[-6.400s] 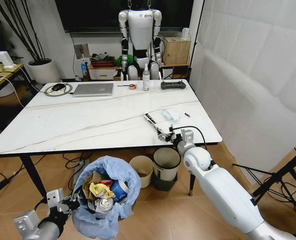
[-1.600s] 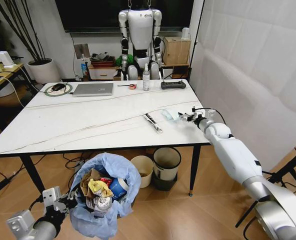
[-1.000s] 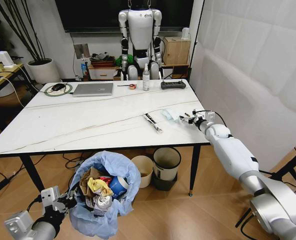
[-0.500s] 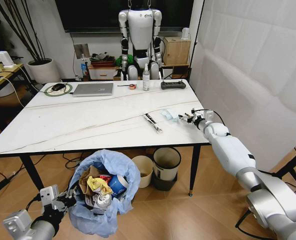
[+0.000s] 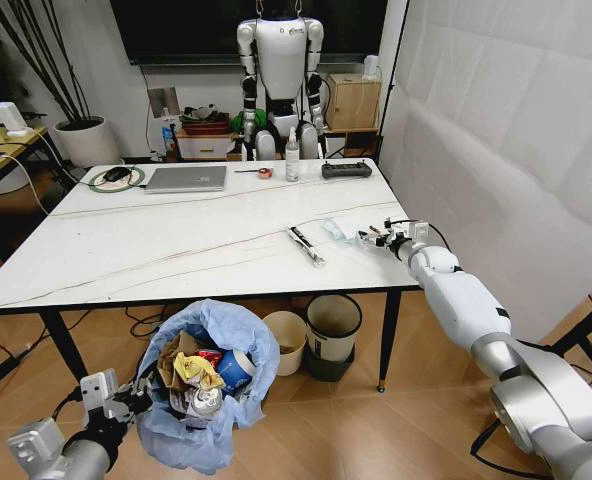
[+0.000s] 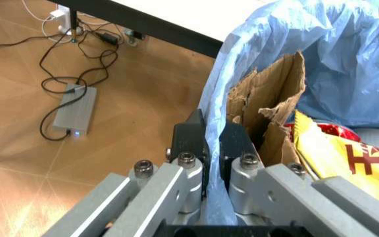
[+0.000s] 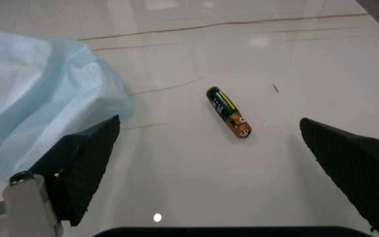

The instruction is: Pick up the trash bin and place the trash from the table into it.

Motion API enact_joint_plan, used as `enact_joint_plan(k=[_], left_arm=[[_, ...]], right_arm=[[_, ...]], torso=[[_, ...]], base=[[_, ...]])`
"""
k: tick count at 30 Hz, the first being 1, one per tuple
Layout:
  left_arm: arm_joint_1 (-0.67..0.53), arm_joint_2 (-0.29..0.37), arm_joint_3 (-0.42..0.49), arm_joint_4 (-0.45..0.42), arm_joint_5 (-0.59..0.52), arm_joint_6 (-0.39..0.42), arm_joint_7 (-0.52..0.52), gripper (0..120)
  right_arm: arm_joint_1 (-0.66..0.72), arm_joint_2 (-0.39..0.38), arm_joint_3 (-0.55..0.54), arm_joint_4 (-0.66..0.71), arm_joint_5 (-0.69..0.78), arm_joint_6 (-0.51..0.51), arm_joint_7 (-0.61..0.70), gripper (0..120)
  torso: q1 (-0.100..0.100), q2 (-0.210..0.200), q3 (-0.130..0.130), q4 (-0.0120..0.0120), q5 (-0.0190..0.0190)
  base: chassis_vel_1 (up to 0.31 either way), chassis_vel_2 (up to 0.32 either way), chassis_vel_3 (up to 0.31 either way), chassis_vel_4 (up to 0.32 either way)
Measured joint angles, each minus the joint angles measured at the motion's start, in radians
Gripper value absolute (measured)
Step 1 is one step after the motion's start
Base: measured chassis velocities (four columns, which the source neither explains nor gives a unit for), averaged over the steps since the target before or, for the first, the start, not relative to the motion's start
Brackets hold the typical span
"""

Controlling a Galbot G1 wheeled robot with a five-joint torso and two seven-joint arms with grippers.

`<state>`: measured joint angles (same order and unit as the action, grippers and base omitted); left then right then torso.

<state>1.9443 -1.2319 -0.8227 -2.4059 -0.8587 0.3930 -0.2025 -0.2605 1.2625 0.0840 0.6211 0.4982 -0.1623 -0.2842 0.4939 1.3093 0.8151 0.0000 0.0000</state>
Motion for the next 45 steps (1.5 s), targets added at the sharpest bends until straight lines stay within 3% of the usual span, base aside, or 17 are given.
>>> enact_joint_plan(k=[37, 45], left_arm=[[-0.01, 0.008, -0.001, 0.018, -0.009, -0.004, 0.003, 0], [-0.011, 0.009, -0.001, 0.018, -0.009, -0.005, 0.004, 0]], right_arm=[[0.011, 0.031, 0.002, -0.034, -0.004, 0.005, 0.001, 100], [0.012, 0.032, 0.003, -0.038, -0.005, 0.007, 0.001, 87]], torso=[[0.0, 0.0, 0.0, -0.0001, -0.0001], [0.0, 0.0, 0.0, -0.0001, -0.0001]], base=[[0.0, 0.0, 0.0, 0.0], [0.0, 0.0, 0.0, 0.0]])
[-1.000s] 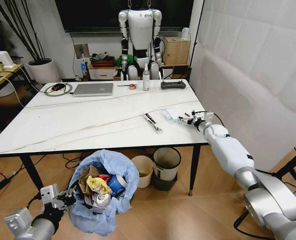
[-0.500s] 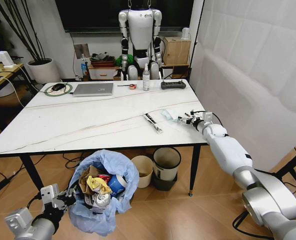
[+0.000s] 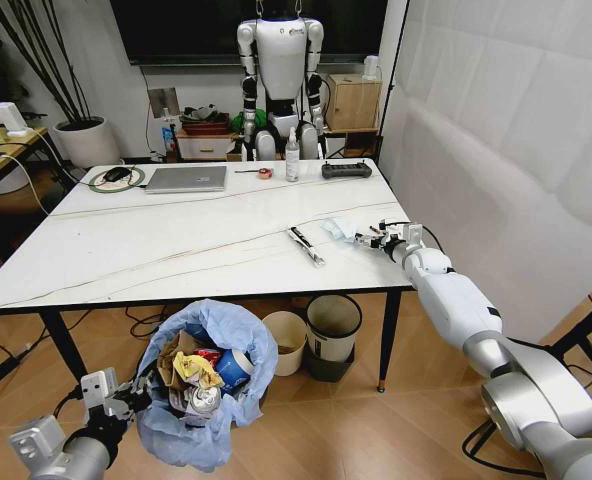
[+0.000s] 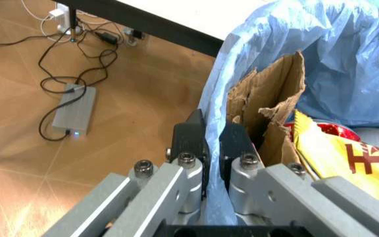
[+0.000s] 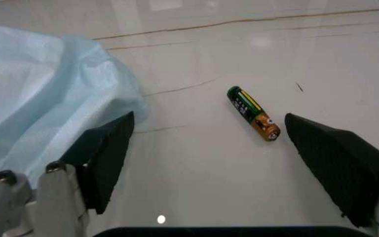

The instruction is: Pick up the trash bin and place the trash from the table into it.

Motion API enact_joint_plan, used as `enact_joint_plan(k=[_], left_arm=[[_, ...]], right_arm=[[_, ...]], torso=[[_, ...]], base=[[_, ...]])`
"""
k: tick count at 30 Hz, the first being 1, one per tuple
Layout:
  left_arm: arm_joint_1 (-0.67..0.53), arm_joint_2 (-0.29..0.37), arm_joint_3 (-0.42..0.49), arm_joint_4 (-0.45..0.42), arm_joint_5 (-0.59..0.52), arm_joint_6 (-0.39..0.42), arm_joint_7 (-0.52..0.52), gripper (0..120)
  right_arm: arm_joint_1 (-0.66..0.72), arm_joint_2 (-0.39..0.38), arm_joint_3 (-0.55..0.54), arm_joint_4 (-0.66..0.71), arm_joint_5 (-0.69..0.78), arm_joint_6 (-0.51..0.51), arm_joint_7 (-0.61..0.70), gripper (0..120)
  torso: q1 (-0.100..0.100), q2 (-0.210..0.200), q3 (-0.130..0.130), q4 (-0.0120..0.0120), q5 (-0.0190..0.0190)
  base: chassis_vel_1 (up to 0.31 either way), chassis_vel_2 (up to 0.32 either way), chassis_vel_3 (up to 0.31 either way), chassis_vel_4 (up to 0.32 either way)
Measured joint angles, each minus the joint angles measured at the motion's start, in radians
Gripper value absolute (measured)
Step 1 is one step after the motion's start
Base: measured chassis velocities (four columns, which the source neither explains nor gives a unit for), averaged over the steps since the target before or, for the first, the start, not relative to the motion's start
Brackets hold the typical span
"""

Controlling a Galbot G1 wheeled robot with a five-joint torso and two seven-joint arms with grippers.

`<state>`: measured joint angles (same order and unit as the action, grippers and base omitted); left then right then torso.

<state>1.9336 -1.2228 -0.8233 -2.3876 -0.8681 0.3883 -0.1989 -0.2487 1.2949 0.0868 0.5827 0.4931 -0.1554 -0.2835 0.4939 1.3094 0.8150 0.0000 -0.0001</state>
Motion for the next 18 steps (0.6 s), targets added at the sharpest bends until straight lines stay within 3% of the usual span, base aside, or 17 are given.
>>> enact_joint_plan(k=[3, 6, 12, 14, 18], left_arm=[[-0.003, 0.003, 0.001, 0.003, 0.0, 0.0, 0.0, 0], [-0.004, 0.004, 0.001, 0.005, 0.0, 0.0, 0.0, 0], [-0.008, 0.009, 0.002, 0.008, -0.004, 0.0, 0.0, 0], [-0.008, 0.009, 0.002, 0.008, -0.004, 0.0, 0.0, 0], [-0.008, 0.009, 0.002, 0.01, -0.004, 0.0, 0.0, 0]], right_arm=[[-0.001, -0.001, 0.001, -0.002, -0.002, 0.006, 0.003, 71], [-0.002, -0.002, 0.002, -0.002, -0.002, 0.007, 0.004, 64], [-0.003, -0.009, 0.002, -0.003, -0.002, 0.008, 0.003, 36], [-0.003, -0.009, 0.002, -0.003, -0.002, 0.008, 0.003, 34], [-0.004, -0.008, 0.0, -0.003, -0.002, 0.008, 0.003, 15]], torso=[[0.0, 0.0, 0.0, 0.0, 0.0], [0.0, 0.0, 0.0, 0.0, -0.0001], [0.0, 0.0, 0.0, 0.0, 0.0], [0.0, 0.0, 0.0, 0.0, 0.0], [0.0, 0.0, 0.0, 0.0, 0.0001]], base=[[0.0, 0.0, 0.0, 0.0], [0.0, 0.0, 0.0, 0.0], [0.0, 0.0, 0.0, 0.0], [0.0, 0.0, 0.0, 0.0], [0.0, 0.0, 0.0, 0.0]])
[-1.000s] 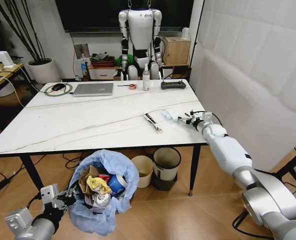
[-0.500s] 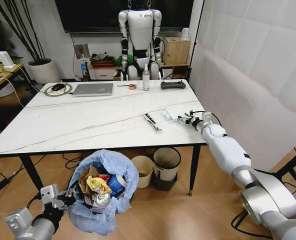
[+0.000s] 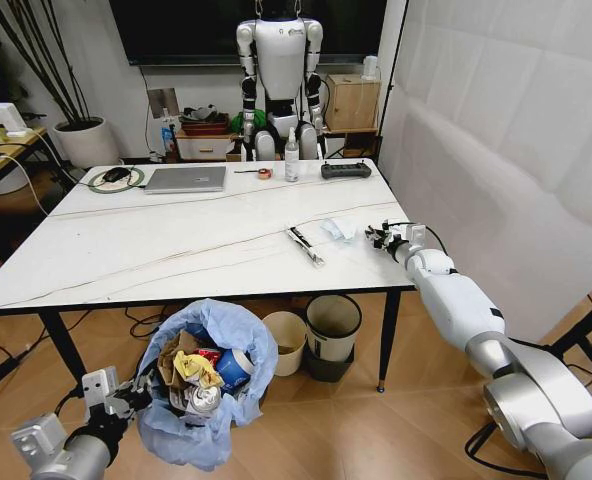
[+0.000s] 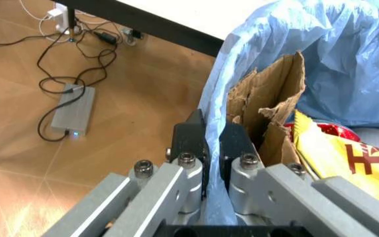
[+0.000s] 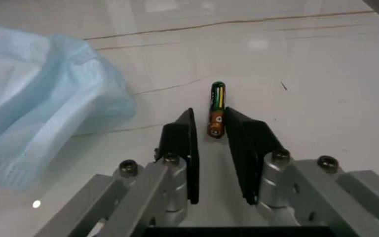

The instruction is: Pick up the trash bin and place the trash from the table into it.

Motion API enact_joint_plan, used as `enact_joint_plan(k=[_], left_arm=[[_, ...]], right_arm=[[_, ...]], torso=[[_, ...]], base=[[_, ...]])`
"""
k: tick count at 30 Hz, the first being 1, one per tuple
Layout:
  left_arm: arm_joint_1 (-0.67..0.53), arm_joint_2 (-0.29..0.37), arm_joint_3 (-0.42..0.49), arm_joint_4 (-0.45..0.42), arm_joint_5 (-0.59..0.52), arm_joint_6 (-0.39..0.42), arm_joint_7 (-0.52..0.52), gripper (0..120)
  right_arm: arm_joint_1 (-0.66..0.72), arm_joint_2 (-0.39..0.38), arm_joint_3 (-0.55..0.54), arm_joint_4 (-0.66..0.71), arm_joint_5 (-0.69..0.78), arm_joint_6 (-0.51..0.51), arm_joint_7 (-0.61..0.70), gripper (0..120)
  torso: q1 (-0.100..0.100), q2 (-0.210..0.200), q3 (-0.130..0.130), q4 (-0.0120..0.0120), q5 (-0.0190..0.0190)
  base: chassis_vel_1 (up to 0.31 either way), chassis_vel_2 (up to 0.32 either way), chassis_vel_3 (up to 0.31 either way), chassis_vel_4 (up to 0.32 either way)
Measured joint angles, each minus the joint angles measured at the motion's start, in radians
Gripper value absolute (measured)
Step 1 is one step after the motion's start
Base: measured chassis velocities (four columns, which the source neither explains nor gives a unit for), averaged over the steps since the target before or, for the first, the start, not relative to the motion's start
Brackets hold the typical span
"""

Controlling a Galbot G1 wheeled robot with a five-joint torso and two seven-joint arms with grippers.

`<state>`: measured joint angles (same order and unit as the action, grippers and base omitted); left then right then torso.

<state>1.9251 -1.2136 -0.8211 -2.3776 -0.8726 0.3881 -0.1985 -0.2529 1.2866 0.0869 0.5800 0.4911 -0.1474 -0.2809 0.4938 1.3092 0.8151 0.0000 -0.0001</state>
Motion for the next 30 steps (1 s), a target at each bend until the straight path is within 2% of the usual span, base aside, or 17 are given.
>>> enact_joint_plan(k=[4, 12, 27, 30], left_arm=[[0.0, 0.0, 0.0, 0.0, -0.001, 0.0, 0.0, 0], [0.0, 0.001, 0.001, 0.002, -0.001, 0.0, 0.0, 0], [-0.012, -0.002, 0.014, 0.005, 0.001, 0.005, -0.007, 0], [-0.012, -0.005, 0.016, 0.002, 0.001, 0.007, -0.009, 0]], right_arm=[[-0.002, 0.001, -0.003, 0.0, 0.0, 0.0, -0.001, 5], [-0.01, -0.003, 0.001, 0.016, 0.004, -0.002, -0.002, 3], [-0.072, -0.106, -0.048, 0.289, 0.116, -0.046, -0.001, 3], [-0.126, -0.166, -0.065, 0.422, 0.173, -0.068, -0.001, 3]], torso=[[0.0, 0.0, 0.0, 0.0, 0.0], [0.0, 0.0, 0.0, 0.0003, 0.0004], [0.0, 0.0, 0.0, 0.0003, 0.0001], [0.0, 0.0, 0.0, 0.0002, 0.0]], base=[[0.0, 0.0, 0.0, 0.0], [0.0, 0.0, 0.0, 0.0], [0.0, 0.0, 0.0, 0.0], [0.0, 0.0, 0.0, 0.0]])
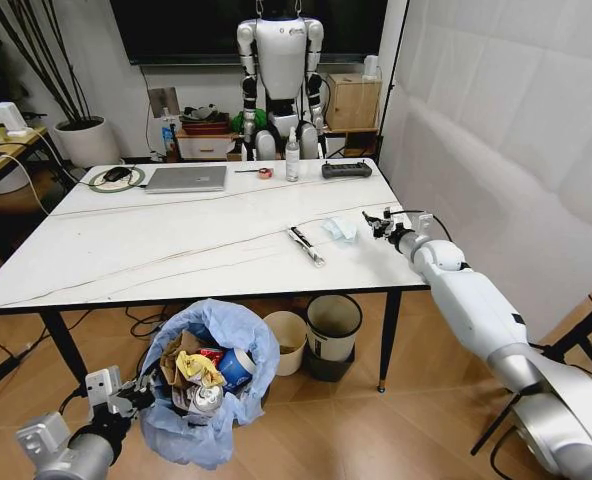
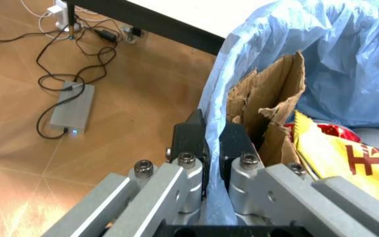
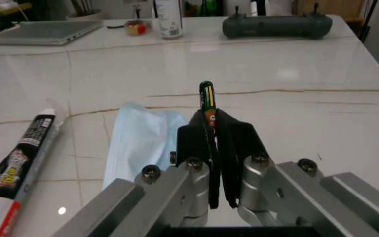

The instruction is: Pick up the trash bin and place the trash from the table into it.

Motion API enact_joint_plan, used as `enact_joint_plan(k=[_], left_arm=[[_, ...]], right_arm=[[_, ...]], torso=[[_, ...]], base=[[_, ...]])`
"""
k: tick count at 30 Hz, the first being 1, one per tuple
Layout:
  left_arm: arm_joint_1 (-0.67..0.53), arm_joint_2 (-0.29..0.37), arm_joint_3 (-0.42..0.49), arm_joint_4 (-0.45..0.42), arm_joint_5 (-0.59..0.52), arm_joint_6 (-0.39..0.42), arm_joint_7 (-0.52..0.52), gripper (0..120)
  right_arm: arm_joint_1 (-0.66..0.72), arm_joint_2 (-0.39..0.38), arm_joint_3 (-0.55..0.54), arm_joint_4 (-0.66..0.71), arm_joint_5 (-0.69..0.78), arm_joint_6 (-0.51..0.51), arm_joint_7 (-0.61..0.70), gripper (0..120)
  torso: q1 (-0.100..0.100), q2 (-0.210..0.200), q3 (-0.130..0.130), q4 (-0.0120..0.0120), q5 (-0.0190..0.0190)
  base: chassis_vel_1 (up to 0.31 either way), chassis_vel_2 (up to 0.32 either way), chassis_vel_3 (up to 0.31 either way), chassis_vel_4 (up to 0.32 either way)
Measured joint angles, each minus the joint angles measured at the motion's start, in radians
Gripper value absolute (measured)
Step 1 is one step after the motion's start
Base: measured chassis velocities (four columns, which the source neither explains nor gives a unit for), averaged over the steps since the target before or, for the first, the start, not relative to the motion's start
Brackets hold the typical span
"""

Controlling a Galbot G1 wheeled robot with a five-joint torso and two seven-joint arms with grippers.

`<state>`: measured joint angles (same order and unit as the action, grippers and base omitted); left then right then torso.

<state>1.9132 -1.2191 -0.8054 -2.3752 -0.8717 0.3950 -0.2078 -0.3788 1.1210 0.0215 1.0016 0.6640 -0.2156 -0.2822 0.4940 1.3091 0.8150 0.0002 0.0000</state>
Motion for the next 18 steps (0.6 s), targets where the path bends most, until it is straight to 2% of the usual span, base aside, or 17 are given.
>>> enact_joint_plan(k=[2, 6, 8, 9, 16, 18], left_arm=[[0.0, -0.001, 0.001, 0.0, 0.0, 0.001, 0.0, 0], [-0.001, -0.004, 0.004, 0.0, 0.0, 0.003, -0.003, 0], [-0.002, -0.009, 0.006, 0.0, 0.001, 0.005, -0.005, 0], [-0.002, -0.009, 0.006, 0.0, 0.001, 0.005, -0.005, 0], [-0.001, -0.012, 0.005, -0.001, 0.005, 0.006, -0.006, 0], [-0.001, -0.012, 0.005, -0.002, 0.005, 0.006, -0.006, 0]], right_arm=[[-0.016, -0.016, -0.006, 0.034, 0.013, -0.005, 0.0, 3], [-0.069, -0.079, -0.033, 0.209, 0.075, -0.025, 0.006, 3], [-0.081, -0.106, -0.05, 0.295, 0.109, -0.029, 0.009, 3], [-0.081, -0.106, -0.05, 0.295, 0.109, -0.029, 0.009, 3], [-0.093, -0.158, -0.095, 0.556, 0.246, -0.062, 0.031, 3], [-0.096, -0.161, -0.098, 0.59, 0.258, -0.068, 0.037, 3]], torso=[[0.0, 0.0, 0.0, -0.0003, 0.0003], [0.0, 0.0, 0.0, -0.0009, 0.0002], [0.0, 0.0, 0.0, -0.0003, 0.0003], [0.0, 0.0, 0.0, -0.0003, 0.0003], [0.0, 0.0, 0.0, -0.0003, 0.0001], [0.0, 0.0, 0.0, -0.0001, 0.0]], base=[[0.0, 0.0, 0.0, 0.0], [0.0, 0.0, 0.0, 0.0], [0.0, 0.0, 0.0, 0.0], [0.0, 0.0, 0.0, 0.0], [0.0, 0.0, 0.0, 0.0], [0.0, 0.0, 0.0, 0.0]])
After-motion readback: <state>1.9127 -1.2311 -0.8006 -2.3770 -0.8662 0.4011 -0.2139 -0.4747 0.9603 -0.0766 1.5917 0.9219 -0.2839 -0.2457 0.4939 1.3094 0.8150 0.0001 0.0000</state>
